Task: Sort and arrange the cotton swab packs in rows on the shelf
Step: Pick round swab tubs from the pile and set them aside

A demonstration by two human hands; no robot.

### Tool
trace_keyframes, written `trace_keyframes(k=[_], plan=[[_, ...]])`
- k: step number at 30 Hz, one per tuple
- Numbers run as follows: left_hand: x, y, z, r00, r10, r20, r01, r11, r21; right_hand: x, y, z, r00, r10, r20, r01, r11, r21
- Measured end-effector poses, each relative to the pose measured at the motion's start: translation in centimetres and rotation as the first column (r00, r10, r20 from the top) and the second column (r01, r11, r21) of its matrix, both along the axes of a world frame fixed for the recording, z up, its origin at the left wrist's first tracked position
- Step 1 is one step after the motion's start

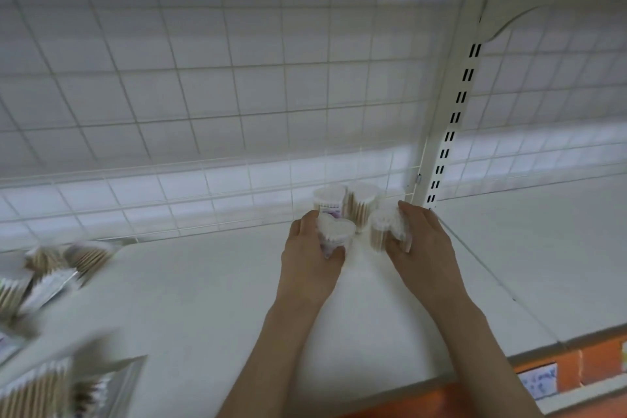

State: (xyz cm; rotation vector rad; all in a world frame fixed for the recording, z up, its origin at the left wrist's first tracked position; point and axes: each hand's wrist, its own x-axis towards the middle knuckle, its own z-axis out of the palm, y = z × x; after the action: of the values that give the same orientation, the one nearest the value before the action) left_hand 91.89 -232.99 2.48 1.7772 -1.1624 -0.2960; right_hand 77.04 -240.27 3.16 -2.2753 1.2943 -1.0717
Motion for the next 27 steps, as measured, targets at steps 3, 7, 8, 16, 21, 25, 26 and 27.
trace_keyframes(k=[3, 7, 8, 16, 21, 25, 26, 27], plan=[[-0.3, -1.2, -0.4, 1.0, 0.022, -0.004, -0.022, 1.0, -0.008, 0.2, -1.2, -0.4, 0.999, 0.029, -0.018, -0.029, 0.999, 0.021], [-0.4, -2.3, -1.0, 0.999, 0.037, -0.024, -0.037, 0.999, -0.021, 0.8, -2.4, -0.9, 0.996, 0.082, -0.034, -0.08, 0.995, 0.067], [-0.4, -2.6, -1.1, 0.999, 0.042, -0.025, -0.043, 0.999, -0.025, 1.0, -2.7, -1.0, 0.995, 0.098, -0.037, -0.095, 0.992, 0.082], [-0.3, -3.6, -1.2, 0.998, 0.052, -0.02, -0.053, 0.998, -0.021, 2.1, -3.9, -1.2, 0.987, 0.157, -0.038, -0.152, 0.982, 0.108], [-0.1, -3.9, -1.4, 0.998, 0.063, 0.009, -0.063, 0.998, -0.023, 2.2, -4.2, -1.2, 0.985, 0.163, -0.061, -0.156, 0.981, 0.113], [0.3, -4.1, -1.2, 0.997, 0.066, 0.03, -0.066, 0.998, -0.002, 2.3, -4.2, -1.0, 0.978, 0.175, -0.114, -0.16, 0.979, 0.128], [0.4, -4.1, -1.1, 0.997, 0.062, 0.034, -0.062, 0.998, 0.005, 2.3, -4.1, -0.9, 0.976, 0.174, -0.133, -0.157, 0.979, 0.132], [0.5, -4.0, -0.9, 0.998, 0.056, 0.036, -0.056, 0.998, 0.013, 2.3, -4.0, -0.9, 0.974, 0.168, -0.151, -0.149, 0.98, 0.133]])
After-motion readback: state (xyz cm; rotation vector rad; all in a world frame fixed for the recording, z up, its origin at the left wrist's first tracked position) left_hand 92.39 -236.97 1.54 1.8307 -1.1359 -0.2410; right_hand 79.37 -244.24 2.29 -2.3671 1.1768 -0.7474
